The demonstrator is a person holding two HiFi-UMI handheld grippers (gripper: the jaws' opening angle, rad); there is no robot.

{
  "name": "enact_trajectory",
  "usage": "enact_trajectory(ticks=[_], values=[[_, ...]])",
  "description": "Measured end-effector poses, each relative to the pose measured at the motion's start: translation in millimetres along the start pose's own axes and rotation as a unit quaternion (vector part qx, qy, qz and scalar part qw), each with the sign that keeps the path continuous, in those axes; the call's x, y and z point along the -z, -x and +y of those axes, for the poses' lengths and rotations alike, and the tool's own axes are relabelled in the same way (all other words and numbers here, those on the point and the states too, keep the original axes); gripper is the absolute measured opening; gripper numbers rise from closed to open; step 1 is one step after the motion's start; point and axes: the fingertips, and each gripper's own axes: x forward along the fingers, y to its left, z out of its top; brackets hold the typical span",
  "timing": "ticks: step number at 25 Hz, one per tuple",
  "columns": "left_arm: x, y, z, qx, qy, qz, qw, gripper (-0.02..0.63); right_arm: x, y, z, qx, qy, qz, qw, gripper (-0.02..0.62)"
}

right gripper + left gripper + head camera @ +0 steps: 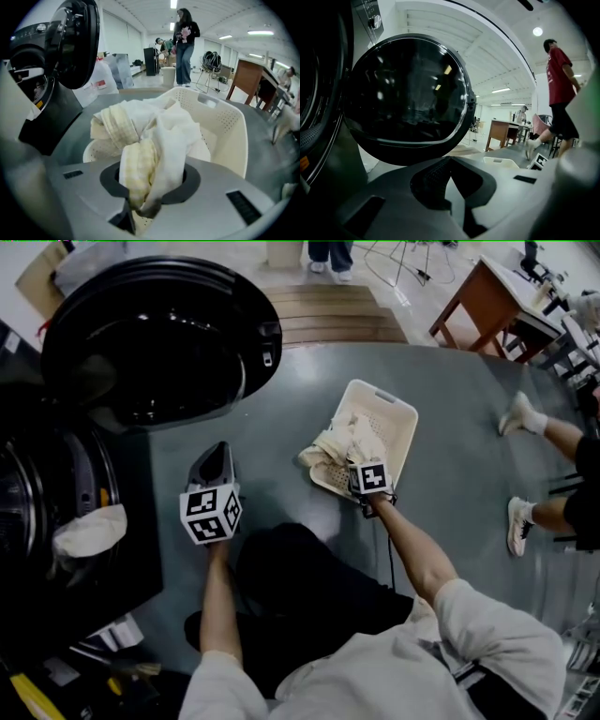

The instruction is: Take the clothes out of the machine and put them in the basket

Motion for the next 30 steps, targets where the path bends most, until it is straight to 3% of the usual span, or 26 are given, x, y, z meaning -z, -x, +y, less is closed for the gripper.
enact_trajectory(ticks=[4,9,13,15,18,23,30], values=[[3.0,-1.2,2.3,-0.003,0.000,0.002,1.0000,0.018,21.6,-18.7,0.2,-0.010,0.027,0.047,0.998,0.126],[5.9,0.0,5.7,-0.007,0.000,0.007,0.9999,0.018,46.6,-35.3,-3.8,-0.016,0.022,0.092,0.995,0.132],[4.5,1.9,13.4,-0.014,0.002,0.005,0.9999,0.018,44.0,-30.2,-3.5,-0.012,0.018,0.090,0.996,0.178],[2.0,2.6,14.2,-0.016,0.003,0.002,0.9999,0.018,36.4,-20.8,-4.7,-0.005,0.015,0.071,0.997,0.262],[-2.9,2.2,11.1,-0.014,0.001,-0.001,0.9999,0.018,29.5,-10.0,-8.1,-0.004,0.009,0.029,1.000,0.327],[-12.9,1.0,5.5,-0.011,-0.002,-0.007,0.9999,0.018,8.7,21.6,-10.7,0.017,0.053,-0.048,0.997,0.347],[-24.6,2.8,-3.1,-0.008,-0.003,-0.017,0.9998,0.018,-13.1,73.2,-11.8,0.019,0.068,-0.111,0.991,0.347]])
